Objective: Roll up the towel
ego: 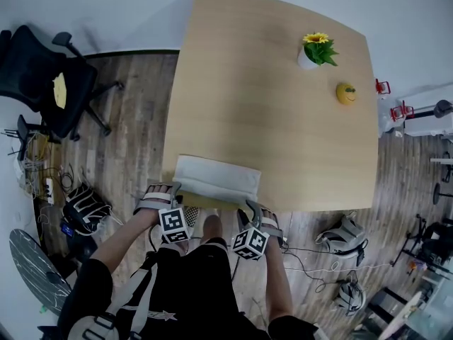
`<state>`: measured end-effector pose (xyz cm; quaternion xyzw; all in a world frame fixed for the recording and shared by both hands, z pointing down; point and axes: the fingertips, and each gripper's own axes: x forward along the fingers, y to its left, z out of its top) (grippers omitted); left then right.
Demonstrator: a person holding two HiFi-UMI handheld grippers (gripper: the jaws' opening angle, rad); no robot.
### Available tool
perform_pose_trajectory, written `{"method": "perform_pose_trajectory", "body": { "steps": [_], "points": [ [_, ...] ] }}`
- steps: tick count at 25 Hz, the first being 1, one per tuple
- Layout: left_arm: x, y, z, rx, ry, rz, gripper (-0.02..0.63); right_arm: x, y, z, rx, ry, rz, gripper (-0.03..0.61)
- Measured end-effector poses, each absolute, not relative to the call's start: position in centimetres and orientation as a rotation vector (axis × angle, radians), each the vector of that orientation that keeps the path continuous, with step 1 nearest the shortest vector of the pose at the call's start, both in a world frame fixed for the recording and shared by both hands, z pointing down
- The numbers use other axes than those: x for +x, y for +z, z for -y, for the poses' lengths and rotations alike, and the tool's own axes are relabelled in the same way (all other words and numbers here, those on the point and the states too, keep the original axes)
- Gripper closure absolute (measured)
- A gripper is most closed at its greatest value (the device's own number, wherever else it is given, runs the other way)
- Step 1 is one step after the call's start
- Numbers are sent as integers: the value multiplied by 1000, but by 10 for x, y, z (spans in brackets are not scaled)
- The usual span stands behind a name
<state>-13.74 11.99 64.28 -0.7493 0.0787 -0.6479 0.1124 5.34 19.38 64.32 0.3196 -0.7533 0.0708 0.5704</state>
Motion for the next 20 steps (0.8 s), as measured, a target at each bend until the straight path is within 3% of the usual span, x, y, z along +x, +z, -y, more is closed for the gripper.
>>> {"method": "perform_pose_trajectory", "body": {
  "steps": [20],
  "points": [
    [-132, 664, -108, -2166, -1900, -254, 488, 60, 665, -185, 730, 139, 1759, 474]
  ]
}}
